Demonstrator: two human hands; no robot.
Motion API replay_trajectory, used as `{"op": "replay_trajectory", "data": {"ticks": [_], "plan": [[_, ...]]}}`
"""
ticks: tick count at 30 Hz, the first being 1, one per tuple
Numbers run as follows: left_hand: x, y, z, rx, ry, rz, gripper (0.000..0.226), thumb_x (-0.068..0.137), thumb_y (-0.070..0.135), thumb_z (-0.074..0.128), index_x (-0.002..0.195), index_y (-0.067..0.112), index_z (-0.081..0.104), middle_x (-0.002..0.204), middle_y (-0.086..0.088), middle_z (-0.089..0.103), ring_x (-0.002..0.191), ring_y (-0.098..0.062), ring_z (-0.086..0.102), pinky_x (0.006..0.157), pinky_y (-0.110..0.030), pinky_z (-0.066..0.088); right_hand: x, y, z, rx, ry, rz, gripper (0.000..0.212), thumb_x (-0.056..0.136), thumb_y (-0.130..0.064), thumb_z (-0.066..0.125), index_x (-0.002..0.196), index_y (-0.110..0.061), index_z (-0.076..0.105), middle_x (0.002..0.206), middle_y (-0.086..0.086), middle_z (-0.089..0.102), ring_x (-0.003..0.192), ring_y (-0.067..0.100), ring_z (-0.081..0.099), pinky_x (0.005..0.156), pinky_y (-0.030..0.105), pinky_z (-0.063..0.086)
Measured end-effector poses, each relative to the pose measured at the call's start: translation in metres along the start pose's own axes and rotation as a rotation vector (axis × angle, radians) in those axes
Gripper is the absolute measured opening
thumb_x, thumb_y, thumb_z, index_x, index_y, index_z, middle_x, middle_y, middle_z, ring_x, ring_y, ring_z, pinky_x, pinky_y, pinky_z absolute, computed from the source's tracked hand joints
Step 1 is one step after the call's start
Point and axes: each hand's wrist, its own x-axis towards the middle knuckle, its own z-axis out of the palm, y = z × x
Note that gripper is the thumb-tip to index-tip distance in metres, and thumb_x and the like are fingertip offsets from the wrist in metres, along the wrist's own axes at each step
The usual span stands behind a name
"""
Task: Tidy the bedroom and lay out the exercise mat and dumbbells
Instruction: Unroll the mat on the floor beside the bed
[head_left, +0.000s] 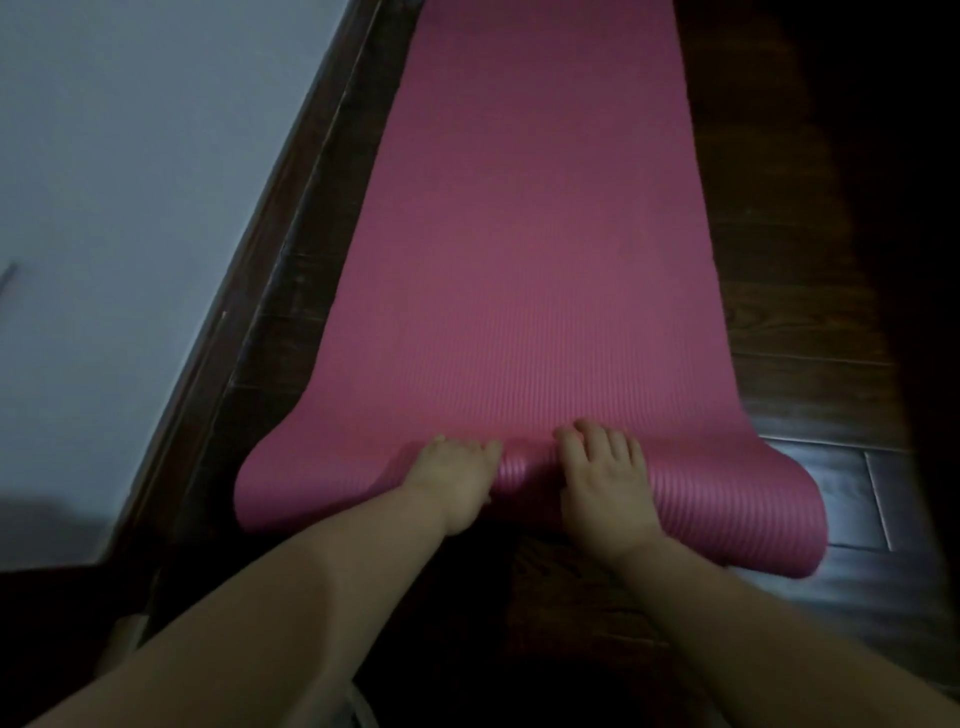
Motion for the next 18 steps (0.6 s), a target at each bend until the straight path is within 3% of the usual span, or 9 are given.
{"op": "replay_trajectory", "data": {"ticks": [2,3,5,7,10,13,18], "plan": [[-0.001,-0.006,0.001,-0.123,-0.033,-0.048,0.037,0.091,0.031,0.056,0.119,0.012,0.042,0.119,-0.012,0.06,0.109,-0.033,0.056,0.089,-0.036,0.04,-0.019,-0.007,0.011,-0.004,0.097,-0.133,0.056,0.067,-0.03,0.053,0.118,-0.009,0.06,0.123,0.02,0.058,0.106,0.038,0.059,0.091,0.052,0.045],[-0.002,-0.009,0.0,-0.175,-0.061,-0.065,0.037,0.091,0.032,0.056,0.119,0.013,0.042,0.119,-0.011,0.06,0.109,-0.032,0.056,0.089,-0.035,0.04,-0.025,-0.009,0.018,-0.02,0.031,-0.16,0.063,0.066,-0.034,0.061,0.124,-0.009,0.057,0.126,0.02,0.056,0.11,0.039,0.057,0.094,0.054,0.043],[-0.009,-0.009,0.002,-0.214,-0.103,-0.079,0.043,0.09,0.039,0.056,0.122,0.015,0.042,0.121,-0.009,0.059,0.112,-0.03,0.054,0.095,-0.035,0.037,-0.028,-0.009,0.03,-0.083,-0.12,-0.126,0.084,0.074,-0.04,0.066,0.146,-0.013,0.03,0.144,0.019,0.037,0.132,0.038,0.037,0.108,0.058,0.022],[-0.016,-0.005,0.008,-0.175,-0.041,-0.082,0.048,0.091,0.043,0.053,0.129,0.017,0.039,0.126,-0.008,0.056,0.117,-0.028,0.051,0.107,-0.039,0.028,-0.018,-0.006,0.036,-0.058,-0.18,-0.042,0.078,0.085,-0.034,0.056,0.15,-0.022,0.012,0.149,0.012,0.027,0.138,0.031,0.025,0.113,0.055,0.009],[-0.036,0.005,0.023,-0.185,0.148,-0.148,0.055,0.092,0.041,0.05,0.14,0.021,0.03,0.141,-0.006,0.043,0.131,-0.024,0.039,0.115,-0.042,0.016,-0.002,-0.011,0.03,0.026,-0.126,0.036,0.06,0.085,-0.026,0.054,0.141,-0.027,0.03,0.135,0.004,0.047,0.127,0.027,0.04,0.112,0.054,0.012],[-0.057,0.013,0.04,-0.127,0.201,-0.18,0.078,0.089,0.043,0.055,0.15,0.022,0.01,0.156,-0.006,0.016,0.143,-0.024,0.015,0.117,-0.046,0.003,0.009,-0.021,0.022,0.023,-0.209,0.093,0.054,0.083,-0.02,0.055,0.134,-0.025,0.039,0.122,0.004,0.056,0.119,0.028,0.048,0.111,0.061,0.005],[-0.076,0.021,0.061,-0.037,0.183,-0.231,0.094,0.086,0.038,0.061,0.15,0.025,-0.007,0.158,-0.01,0.0,0.145,-0.029,0.004,0.115,-0.05,-0.004,0.004,-0.019,0.016,-0.019,-0.342,0.088,0.062,0.082,-0.021,0.057,0.139,-0.025,0.033,0.129,0.005,0.051,0.128,0.032,0.038,0.106,0.069,-0.002]]}}
